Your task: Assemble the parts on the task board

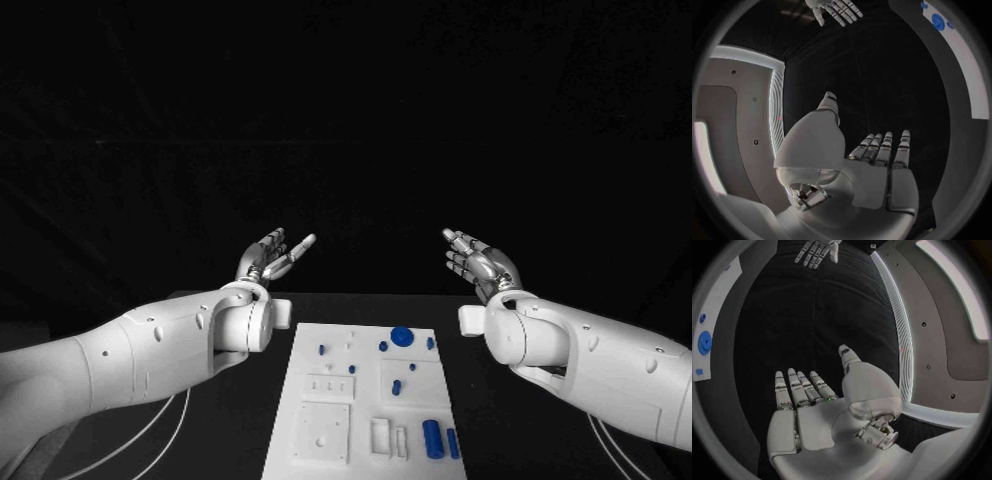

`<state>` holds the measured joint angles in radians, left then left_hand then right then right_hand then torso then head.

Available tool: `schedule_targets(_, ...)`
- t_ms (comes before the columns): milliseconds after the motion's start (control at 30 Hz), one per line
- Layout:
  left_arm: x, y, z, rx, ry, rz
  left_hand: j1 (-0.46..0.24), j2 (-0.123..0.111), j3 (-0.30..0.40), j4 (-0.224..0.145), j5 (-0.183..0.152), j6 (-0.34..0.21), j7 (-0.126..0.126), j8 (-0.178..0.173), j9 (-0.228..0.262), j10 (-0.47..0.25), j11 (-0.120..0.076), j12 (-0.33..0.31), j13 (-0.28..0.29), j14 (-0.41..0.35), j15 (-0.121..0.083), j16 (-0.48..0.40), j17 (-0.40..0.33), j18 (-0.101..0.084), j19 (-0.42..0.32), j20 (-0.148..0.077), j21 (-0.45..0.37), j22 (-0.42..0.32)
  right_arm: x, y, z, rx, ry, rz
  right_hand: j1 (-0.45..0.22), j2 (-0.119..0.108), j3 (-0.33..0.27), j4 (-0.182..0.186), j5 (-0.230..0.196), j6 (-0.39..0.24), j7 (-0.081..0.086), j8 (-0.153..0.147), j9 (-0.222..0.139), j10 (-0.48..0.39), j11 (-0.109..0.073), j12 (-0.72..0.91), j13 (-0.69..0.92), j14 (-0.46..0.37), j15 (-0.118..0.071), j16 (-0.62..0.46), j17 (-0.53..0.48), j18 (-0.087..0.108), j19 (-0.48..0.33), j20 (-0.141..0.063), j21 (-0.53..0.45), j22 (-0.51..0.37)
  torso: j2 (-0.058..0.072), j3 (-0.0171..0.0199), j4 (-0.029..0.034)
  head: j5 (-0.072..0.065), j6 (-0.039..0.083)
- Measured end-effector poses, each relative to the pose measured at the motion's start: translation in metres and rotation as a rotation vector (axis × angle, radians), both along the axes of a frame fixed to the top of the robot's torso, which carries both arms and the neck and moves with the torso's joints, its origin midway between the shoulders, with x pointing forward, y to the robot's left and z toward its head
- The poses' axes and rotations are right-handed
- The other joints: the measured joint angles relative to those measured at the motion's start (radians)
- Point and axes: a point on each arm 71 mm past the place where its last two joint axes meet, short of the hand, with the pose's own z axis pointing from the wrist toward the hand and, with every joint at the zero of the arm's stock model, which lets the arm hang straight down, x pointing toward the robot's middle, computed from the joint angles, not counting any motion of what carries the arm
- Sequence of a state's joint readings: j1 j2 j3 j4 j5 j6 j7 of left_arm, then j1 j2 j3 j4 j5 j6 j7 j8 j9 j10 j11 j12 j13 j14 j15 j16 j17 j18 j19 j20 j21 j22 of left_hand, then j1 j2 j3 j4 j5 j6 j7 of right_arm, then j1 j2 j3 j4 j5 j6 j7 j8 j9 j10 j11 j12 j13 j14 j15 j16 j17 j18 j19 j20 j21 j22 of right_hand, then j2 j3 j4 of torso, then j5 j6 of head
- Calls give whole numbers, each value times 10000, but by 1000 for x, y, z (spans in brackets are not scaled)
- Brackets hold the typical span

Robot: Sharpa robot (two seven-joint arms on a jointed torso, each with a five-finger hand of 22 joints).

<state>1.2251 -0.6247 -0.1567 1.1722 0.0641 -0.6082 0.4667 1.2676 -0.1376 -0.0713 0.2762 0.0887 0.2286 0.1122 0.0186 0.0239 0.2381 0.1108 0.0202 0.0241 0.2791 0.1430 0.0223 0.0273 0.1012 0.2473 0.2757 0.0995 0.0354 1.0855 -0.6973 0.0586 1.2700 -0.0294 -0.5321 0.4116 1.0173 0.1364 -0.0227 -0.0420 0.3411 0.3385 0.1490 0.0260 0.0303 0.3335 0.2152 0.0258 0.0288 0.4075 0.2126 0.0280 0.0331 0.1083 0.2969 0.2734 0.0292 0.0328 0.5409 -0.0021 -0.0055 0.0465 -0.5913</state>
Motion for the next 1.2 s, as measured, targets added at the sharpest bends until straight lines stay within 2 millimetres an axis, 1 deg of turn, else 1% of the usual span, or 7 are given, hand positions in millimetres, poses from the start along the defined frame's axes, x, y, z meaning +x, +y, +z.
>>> schedule_targets(333,39,18,24,-14,-138,-270,457,-45,-11,104,49,124,53,39,16,126,55,0,11,123,53,40,15,157,103,102,64,13,30,-17,3,242,407,1288,1013,-35,54,-575,18,271,-14,37,25,265,153,0,15,429,147,47,23,152,219,35,44,20,-1,-3,-2,1,1)
schedule_targets(600,42,19,26,-356,37,-633,600,219,82,-31,49,507,166,45,44,544,165,59,39,493,144,40,38,156,197,159,135,34,37,-22,-1,-141,633,2012,2102,-369,926,-1928,-506,1488,79,126,92,1803,223,97,98,2085,251,143,114,153,1417,-208,208,119,0,-1,-1,-38,3)
schedule_targets(767,38,21,26,-483,106,-840,667,1486,-289,-1993,261,2802,436,225,176,3179,565,196,165,3497,396,314,193,469,2196,18,1131,269,38,-24,-3,-1241,413,2228,2433,-568,1470,-2422,-375,4160,319,240,210,5136,-213,213,244,5637,-245,280,271,152,4000,-675,764,295,31,7,3,-77,-29)
schedule_targets(833,37,22,26,-512,112,-923,888,1770,-349,-2456,250,4061,555,295,246,4904,645,288,234,5529,494,490,288,399,3664,-367,1838,444,38,-20,-4,-1903,203,2432,2503,-638,1836,-2450,-360,5175,287,278,261,6231,-384,271,282,6462,-496,302,306,105,5119,-922,995,346,58,6,5,-77,-36)
schedule_targets(900,35,23,28,-522,94,-1000,1262,2108,-43,-2948,-73,6015,537,424,359,7111,531,387,292,7246,231,771,378,201,4925,-888,2456,619,38,-17,-4,-2572,-42,2640,2544,-769,2448,-2477,-558,6318,179,325,317,6940,-615,272,286,7559,-942,394,370,62,6139,-1313,1308,403,96,6,4,-65,-35)
schedule_targets(1033,31,25,34,-483,-11,-1260,1860,2193,464,-3701,-98,7693,376,475,445,8670,214,387,338,8623,-255,858,416,-21,6041,-1585,3016,764,37,-10,-2,-4391,-731,3215,2613,-1175,3157,-2468,-896,6888,83,350,327,7520,-881,272,286,9196,-1557,652,623,64,7595,-1915,1874,530,217,5,-6,-27,28)
schedule_targets(1200,23,23,44,-421,-168,-1685,1767,2108,939,-4450,-133,8038,286,481,434,9097,53,386,337,9252,-528,664,425,-243,6407,-1994,3662,1023,33,2,1,-6481,-1603,3994,2741,-1406,3063,-2439,-979,7469,-126,408,345,8241,-1205,319,297,10570,-2104,1528,1384,164,9301,-2540,2956,1009,469,-7,-13,-41,140)
